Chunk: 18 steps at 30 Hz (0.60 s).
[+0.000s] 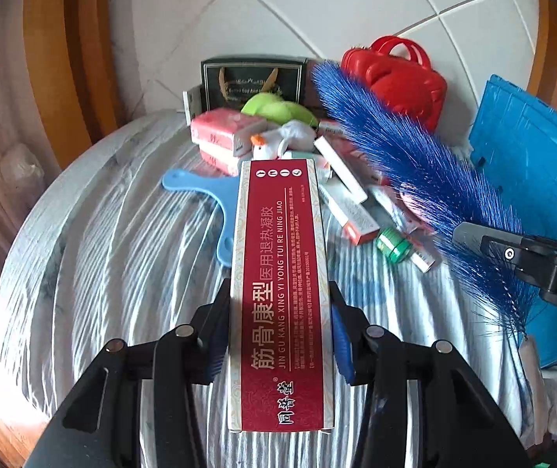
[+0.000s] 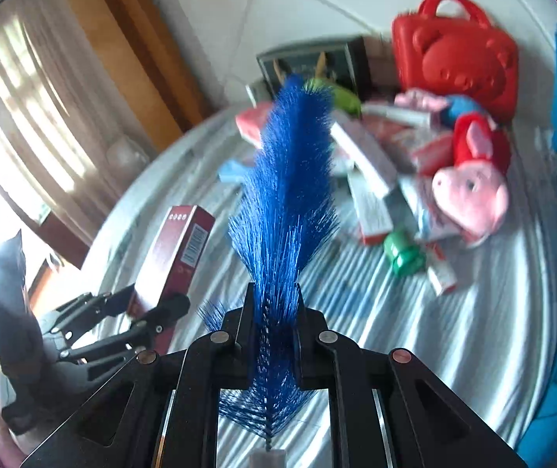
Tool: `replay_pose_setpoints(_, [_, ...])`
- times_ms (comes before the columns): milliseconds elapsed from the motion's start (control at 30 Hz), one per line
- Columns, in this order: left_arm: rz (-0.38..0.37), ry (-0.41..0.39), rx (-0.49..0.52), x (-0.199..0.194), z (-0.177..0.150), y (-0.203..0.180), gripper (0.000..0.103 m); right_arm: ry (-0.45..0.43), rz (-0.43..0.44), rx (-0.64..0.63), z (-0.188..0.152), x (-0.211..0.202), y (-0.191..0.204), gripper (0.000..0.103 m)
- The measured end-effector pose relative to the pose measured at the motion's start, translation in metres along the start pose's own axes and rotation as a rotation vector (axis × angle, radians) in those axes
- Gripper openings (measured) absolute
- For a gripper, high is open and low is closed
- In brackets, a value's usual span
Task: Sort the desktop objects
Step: 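Carry the red box and blue brush over the blue crate with both tools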
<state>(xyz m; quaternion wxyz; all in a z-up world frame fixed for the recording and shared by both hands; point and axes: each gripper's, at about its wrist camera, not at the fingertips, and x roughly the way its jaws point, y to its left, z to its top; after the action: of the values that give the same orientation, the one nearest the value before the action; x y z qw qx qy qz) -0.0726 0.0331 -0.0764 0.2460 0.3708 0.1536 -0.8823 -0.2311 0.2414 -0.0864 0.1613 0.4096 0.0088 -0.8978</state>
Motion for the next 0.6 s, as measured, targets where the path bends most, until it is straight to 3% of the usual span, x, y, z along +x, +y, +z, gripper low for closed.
replay_pose_setpoints(267, [-0.091, -0.155, 0.095, -0.047, 0.058, -0.042, 0.043, -0.172, -0.120, -0.019, 0.044, -0.082, 0.014, 0.013])
replay_pose_setpoints(467, [-0.225, -0.254, 0.199, -0.081, 0.101, -0.109, 0.043, -0.301, -0.242, 0.015, 0.069, -0.163, -0.002, 0.013])
replay_pose_setpoints(600, [-0.329, -0.277, 0.262, -0.100, 0.127, -0.167, 0.044, -0.366, -0.339, 0.057, 0.077, -0.226, -0.024, 0.014])
